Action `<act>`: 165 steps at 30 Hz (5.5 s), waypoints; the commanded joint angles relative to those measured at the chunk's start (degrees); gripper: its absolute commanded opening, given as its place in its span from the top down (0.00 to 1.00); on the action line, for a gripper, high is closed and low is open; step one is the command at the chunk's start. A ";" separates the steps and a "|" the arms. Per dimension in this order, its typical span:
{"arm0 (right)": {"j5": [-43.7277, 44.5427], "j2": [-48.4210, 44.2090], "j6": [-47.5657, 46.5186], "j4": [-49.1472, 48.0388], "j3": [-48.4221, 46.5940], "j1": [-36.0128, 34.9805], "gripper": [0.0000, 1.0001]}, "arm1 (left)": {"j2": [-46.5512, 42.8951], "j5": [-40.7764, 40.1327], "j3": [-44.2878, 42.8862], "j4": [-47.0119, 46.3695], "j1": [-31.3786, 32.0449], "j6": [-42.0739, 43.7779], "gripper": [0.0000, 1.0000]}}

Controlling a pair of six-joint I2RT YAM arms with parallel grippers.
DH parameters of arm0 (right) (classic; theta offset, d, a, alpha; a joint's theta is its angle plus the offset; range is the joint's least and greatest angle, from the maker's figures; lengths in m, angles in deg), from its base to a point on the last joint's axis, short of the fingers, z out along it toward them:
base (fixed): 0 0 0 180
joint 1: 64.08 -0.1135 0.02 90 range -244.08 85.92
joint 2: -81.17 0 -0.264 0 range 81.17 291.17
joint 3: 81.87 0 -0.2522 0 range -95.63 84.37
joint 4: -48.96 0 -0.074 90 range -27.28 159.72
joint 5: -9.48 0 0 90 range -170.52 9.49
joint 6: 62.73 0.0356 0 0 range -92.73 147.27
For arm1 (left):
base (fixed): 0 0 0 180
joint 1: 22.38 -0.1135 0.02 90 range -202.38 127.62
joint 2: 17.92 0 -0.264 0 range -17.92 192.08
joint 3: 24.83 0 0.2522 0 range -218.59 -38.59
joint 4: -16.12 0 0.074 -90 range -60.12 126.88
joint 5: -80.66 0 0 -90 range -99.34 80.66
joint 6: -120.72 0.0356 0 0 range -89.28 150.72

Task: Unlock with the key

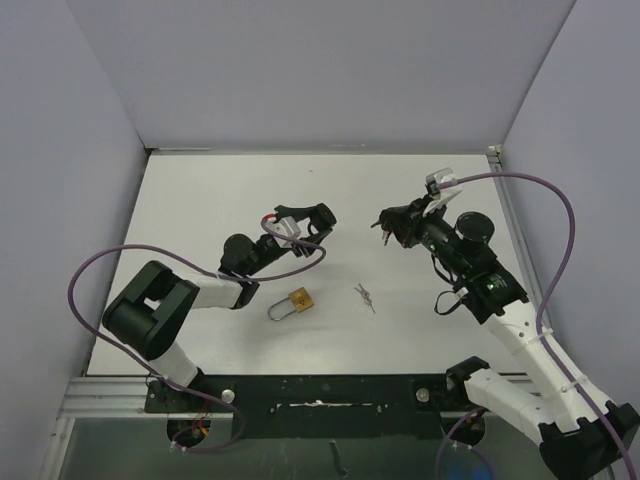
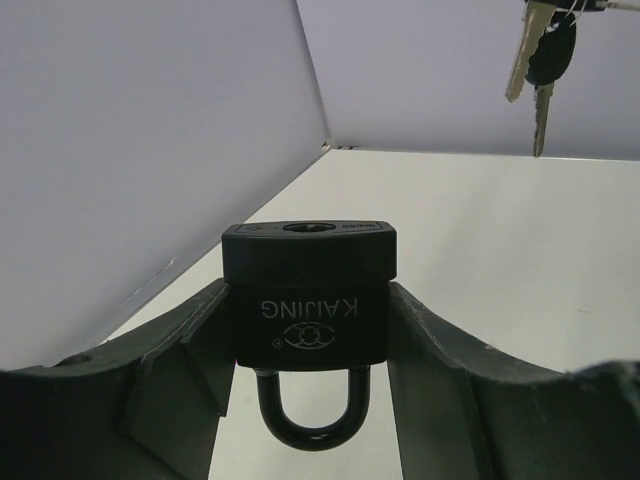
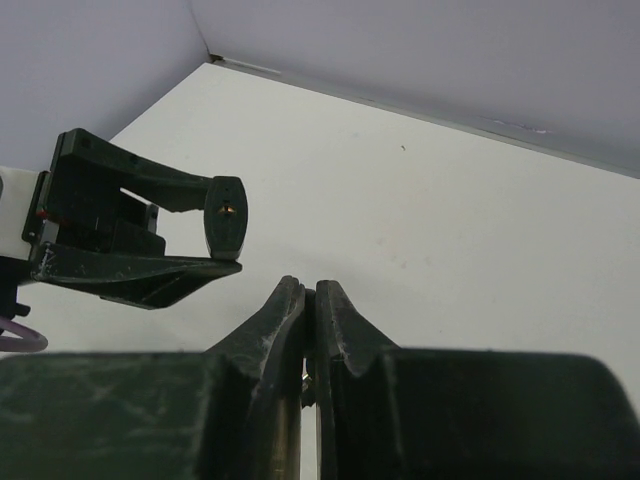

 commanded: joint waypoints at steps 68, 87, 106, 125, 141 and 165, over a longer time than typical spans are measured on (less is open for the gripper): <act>3.67 9.14 -2.50 -5.77 -8.88 -8.91 1.00 | 2.51 14.09 -8.12 -9.28 -1.56 8.45 1.00; 13.82 6.69 -9.33 -21.01 -0.21 -14.26 1.00 | 0.83 15.04 -7.10 -9.23 -1.57 7.25 1.00; 12.86 5.00 -8.18 -26.33 4.26 -14.28 1.00 | -0.47 17.47 -6.85 -9.20 -1.65 8.13 1.00; 12.56 3.47 -4.75 -26.73 6.28 -14.76 1.00 | -1.22 17.71 -7.13 -9.21 -1.56 7.77 1.00; 12.77 4.40 -3.83 -27.01 6.50 -15.33 1.00 | -2.14 17.94 -6.70 -9.21 -1.52 7.86 1.00; 12.86 5.56 -3.10 -27.68 6.65 -15.55 1.00 | -2.37 18.37 -7.21 -9.21 -1.49 8.01 1.00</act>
